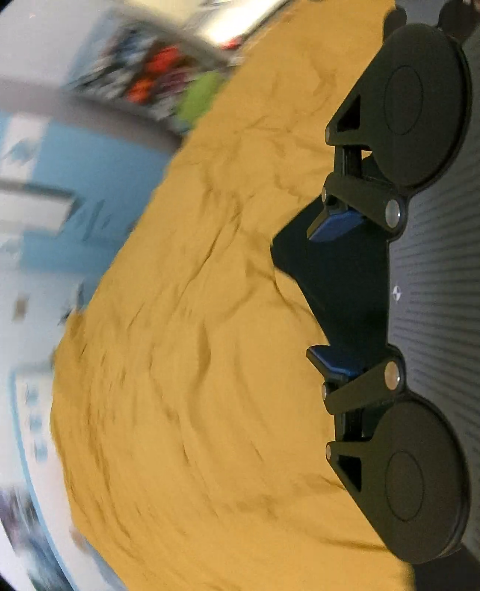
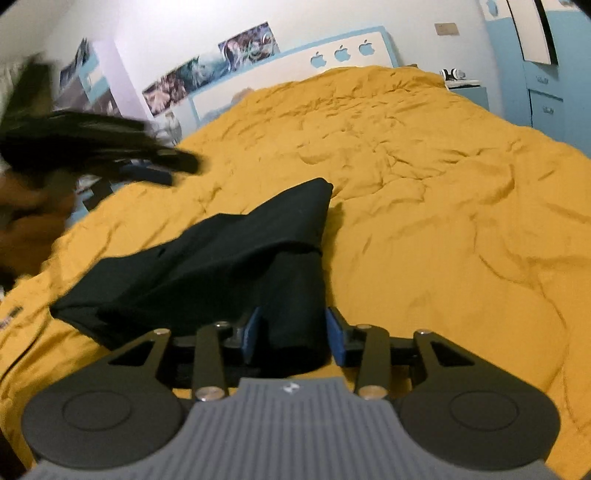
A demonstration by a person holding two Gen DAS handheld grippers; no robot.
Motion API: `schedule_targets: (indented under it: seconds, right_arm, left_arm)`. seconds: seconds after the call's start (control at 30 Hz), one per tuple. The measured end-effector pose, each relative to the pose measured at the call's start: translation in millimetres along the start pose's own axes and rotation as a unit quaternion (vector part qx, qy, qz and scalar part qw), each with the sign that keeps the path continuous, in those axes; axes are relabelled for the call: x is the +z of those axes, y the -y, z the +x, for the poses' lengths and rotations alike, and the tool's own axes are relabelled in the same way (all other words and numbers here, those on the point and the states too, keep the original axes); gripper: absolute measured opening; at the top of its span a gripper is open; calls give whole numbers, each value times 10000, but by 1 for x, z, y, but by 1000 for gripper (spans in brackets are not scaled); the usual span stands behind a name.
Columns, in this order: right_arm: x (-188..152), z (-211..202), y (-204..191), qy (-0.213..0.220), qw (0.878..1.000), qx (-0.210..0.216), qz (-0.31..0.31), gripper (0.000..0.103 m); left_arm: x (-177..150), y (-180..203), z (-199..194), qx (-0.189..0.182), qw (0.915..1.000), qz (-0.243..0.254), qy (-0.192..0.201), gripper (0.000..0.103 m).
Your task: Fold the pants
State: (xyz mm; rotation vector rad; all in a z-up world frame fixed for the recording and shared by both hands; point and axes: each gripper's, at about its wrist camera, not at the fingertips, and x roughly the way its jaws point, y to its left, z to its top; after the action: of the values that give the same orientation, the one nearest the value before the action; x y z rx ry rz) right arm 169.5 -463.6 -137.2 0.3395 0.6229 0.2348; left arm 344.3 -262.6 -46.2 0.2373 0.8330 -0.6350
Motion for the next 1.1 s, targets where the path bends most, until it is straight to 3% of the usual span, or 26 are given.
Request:
schedule_targets:
  seconds: [0.1,0.23,0.3,0.33,0.37,0.4,0.43,0.53,0.7,0.8,0.87,1.0,1.1]
  right_arm:
    - [-5,-7,6,97,9997,168,127,36]
    - [-6,-7,12,152,9989,354,263,36]
    - [-7,-7,15,175,9986,413,296,36]
    - [-8,-9,14,186,9984,433,304,36]
    - [-9,-11,13,203,9983,449,308,37]
    - [-9,-12,13,215,9982,461,313,37]
    - [-10,-13,13,228,9982,453,326,33]
    - [-10,-16,16,292,9974,491,435,11]
    - [-13,-23,12,261,9964,698,397,6]
    - [-18,-24,11,79,9965,695,461,6]
    - [-20,-25,12,35,9963,670,539,6]
    - [-18,-25,15,123,9960,602,648,12]
    - [-18,-29,14,279,9954,615,686,20]
  left_arm:
    - [19,18,34,-110,9990,374,-238,69]
    - [25,19,68,-430,9975,231,-507,67]
    - [22,17,79,-515,9962,158,-680,59]
    - [23,15,85,-617,9952,66,-759,43]
    - [21,12,88,-795,9932,-74,-844,16]
    - [20,11,90,-1016,9904,-151,-928,2]
    - [21,11,91,-1101,9893,-129,-953,0]
    - [20,10,86,-981,9922,-69,-763,0]
    - [22,-19,78,-693,9901,-1161,-364,0]
    - [22,-27,80,-98,9923,-1204,-256,0]
    - [19,-35,79,-1,9907,-1340,-248,0]
    - [16,-43,66,-434,9863,-1588,-113,3]
    - [17,-38,58,-867,9863,-1402,-88,26]
